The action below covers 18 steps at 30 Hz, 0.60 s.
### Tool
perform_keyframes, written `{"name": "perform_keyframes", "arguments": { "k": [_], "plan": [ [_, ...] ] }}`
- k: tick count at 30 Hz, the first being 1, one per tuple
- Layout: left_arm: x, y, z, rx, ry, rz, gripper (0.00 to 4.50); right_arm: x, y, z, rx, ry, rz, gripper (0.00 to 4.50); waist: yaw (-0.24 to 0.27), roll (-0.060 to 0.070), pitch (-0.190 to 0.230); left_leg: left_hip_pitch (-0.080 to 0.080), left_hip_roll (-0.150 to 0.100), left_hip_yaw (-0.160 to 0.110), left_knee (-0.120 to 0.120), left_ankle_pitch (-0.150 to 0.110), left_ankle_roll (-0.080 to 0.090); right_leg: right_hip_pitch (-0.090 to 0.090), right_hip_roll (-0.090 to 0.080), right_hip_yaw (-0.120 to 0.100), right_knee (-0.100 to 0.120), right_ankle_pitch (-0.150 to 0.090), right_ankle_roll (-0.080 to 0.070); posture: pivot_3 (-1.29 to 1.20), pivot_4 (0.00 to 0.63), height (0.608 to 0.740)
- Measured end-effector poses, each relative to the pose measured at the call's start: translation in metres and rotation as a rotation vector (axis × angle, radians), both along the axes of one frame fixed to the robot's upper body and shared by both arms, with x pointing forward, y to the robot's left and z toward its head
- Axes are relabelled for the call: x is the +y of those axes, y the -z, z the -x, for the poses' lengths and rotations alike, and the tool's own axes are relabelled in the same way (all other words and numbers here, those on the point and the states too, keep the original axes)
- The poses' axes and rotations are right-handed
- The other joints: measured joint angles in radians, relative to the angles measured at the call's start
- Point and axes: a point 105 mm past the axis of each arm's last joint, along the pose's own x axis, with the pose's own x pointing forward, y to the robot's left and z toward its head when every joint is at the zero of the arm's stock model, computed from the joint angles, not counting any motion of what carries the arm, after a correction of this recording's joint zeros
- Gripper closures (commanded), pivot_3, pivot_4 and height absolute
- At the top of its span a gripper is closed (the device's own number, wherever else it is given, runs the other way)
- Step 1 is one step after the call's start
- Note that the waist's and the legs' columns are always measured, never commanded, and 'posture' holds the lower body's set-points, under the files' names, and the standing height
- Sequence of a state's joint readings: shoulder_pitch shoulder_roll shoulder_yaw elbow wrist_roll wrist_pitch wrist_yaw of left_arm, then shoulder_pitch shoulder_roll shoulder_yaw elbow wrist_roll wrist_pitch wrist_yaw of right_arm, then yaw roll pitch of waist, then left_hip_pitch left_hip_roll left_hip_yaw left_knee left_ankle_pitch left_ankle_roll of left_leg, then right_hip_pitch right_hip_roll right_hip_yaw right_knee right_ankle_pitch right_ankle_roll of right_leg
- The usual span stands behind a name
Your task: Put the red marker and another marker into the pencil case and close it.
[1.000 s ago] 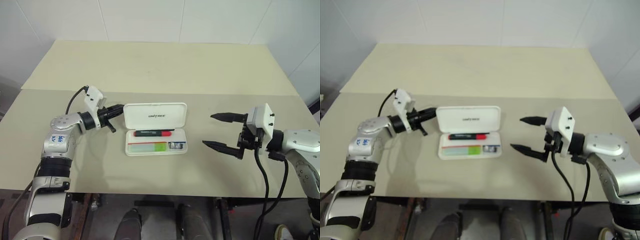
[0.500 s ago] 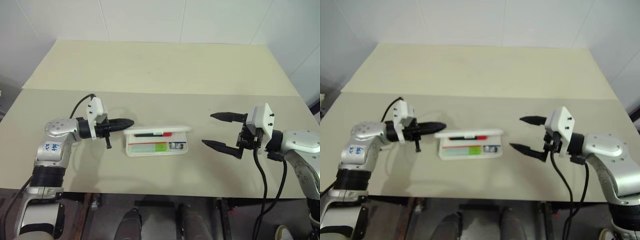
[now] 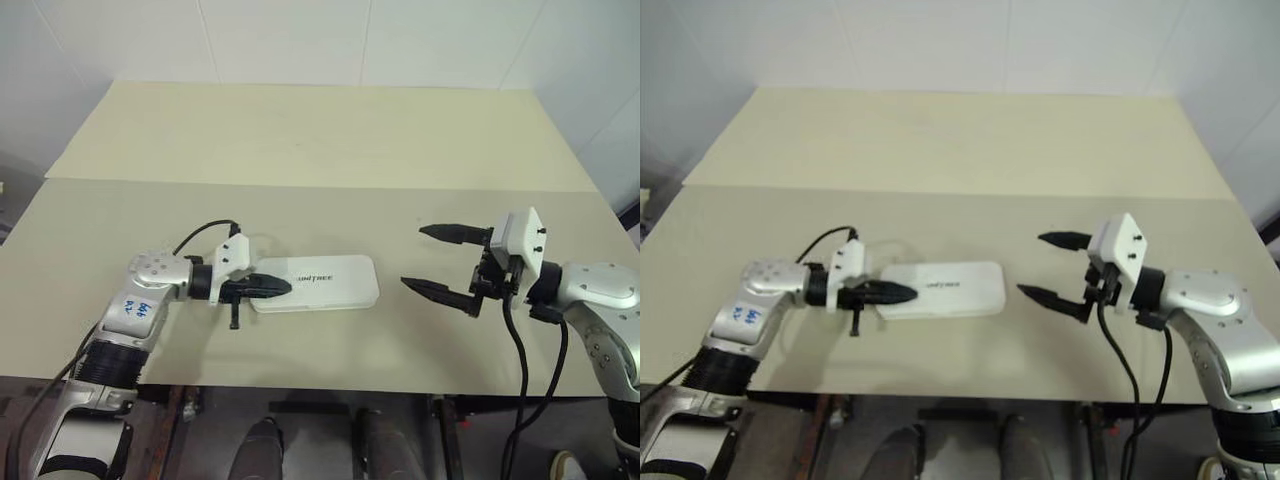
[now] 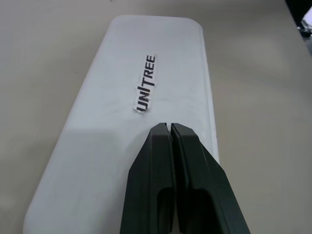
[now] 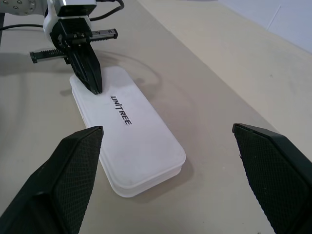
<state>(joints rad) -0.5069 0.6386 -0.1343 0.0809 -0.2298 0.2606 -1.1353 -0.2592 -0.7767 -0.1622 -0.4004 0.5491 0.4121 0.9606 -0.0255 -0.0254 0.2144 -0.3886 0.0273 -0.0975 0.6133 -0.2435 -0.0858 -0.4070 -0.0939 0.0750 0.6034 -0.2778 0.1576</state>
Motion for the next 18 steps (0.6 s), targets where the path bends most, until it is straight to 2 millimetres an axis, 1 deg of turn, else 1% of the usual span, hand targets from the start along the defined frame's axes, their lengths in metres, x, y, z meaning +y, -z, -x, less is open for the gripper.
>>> {"name": "perform_keyframes", "arguments": {
  "k": [4,8,15,18],
  "plan": [
    [-0.008,0.0,-0.003,0.017,-0.049,0.014,4.45,0.003,-0.001,0.002,-0.015,0.001,-0.005,0.0,0.0,0.0,0.0,0.001,0.0,0.0,0.001,0.0,0.0,0.002,0.0,0.0,-0.001,0.0,0.0,0.0,0.15,0.74],
    [-0.018,0.001,-0.001,0.023,-0.055,0.015,4.45,0.004,0.0,0.002,-0.014,0.009,-0.015,0.0,-0.001,0.0,0.0,0.001,0.0,0.0,0.001,0.0,0.0,0.002,0.0,0.0,-0.001,-0.001,-0.002,0.0,0.15,0.74],
    [-0.026,0.0,0.005,0.05,-0.042,-0.001,4.45,0.006,0.001,0.002,-0.011,0.008,-0.028,0.0,-0.001,0.0,0.0,0.001,0.0,0.0,0.001,0.0,0.0,0.002,0.0,0.0,-0.002,-0.001,-0.001,0.0,0.15,0.74],
    [-0.026,0.0,0.006,0.06,-0.046,0.0,4.45,0.007,0.001,0.002,-0.012,0.004,-0.033,0.0,-0.001,0.0,0.0,0.001,0.0,0.0,0.001,0.0,0.0,0.002,0.0,0.0,-0.002,-0.001,-0.002,0.0,0.15,0.74]
  ]
}}
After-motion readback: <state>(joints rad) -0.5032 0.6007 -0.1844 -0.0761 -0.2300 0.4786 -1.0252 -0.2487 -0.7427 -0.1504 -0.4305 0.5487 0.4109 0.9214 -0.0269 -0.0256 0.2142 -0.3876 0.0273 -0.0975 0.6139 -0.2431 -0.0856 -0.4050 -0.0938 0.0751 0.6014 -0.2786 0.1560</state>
